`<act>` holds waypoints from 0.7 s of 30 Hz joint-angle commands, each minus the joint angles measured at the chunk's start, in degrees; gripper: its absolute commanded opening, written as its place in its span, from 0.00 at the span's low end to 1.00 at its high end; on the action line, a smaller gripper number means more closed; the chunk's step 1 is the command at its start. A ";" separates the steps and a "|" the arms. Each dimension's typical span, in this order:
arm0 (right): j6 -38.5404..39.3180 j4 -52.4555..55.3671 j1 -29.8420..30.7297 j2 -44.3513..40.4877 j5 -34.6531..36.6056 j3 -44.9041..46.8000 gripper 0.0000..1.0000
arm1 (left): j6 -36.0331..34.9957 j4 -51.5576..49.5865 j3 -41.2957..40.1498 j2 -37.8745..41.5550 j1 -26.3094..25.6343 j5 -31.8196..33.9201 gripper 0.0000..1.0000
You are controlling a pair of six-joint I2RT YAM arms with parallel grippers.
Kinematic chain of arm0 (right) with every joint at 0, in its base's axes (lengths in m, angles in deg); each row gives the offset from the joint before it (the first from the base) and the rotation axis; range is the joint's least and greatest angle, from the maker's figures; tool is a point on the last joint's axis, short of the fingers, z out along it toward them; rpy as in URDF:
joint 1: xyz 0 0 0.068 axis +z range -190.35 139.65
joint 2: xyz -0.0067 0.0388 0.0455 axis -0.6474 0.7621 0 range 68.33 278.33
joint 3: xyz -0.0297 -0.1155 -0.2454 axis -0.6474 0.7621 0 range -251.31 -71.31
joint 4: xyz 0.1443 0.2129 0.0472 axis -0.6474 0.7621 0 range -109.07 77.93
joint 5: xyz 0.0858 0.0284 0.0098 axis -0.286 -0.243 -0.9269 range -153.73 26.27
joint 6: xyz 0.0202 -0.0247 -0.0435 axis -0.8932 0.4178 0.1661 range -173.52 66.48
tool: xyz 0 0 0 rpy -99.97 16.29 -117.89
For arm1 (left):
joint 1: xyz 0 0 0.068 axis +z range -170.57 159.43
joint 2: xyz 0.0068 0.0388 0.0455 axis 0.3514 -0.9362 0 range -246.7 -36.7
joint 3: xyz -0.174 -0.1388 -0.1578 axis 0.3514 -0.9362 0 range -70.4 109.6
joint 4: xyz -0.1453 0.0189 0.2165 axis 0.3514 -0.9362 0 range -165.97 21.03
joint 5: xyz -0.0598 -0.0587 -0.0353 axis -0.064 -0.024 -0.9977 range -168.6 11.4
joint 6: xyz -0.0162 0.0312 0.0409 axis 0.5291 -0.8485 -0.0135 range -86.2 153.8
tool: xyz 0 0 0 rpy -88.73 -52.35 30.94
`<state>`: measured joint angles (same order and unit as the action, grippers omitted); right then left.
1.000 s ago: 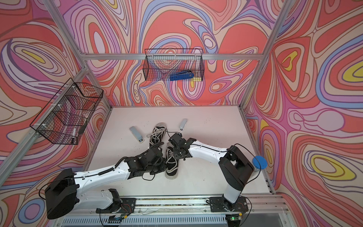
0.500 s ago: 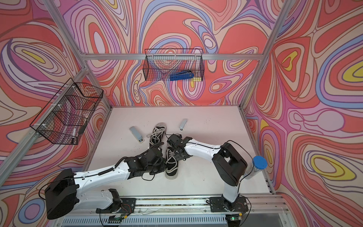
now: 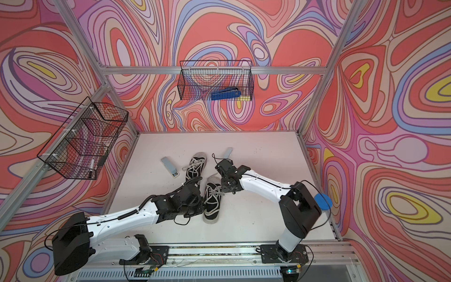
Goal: Remove the insole from the shoe
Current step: Untie the shoelace on the shoe.
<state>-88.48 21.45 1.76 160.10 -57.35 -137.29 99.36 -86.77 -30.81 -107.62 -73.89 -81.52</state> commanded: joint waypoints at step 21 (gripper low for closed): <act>-44.67 -21.00 0.17 -5.06 -16.93 15.89 0.47 | -0.54 -0.50 -0.62 1.53 -0.43 1.23 0.00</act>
<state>-129.20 1.45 1.78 155.12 -74.05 -122.45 98.92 -86.77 -30.83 -107.60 -73.89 -81.50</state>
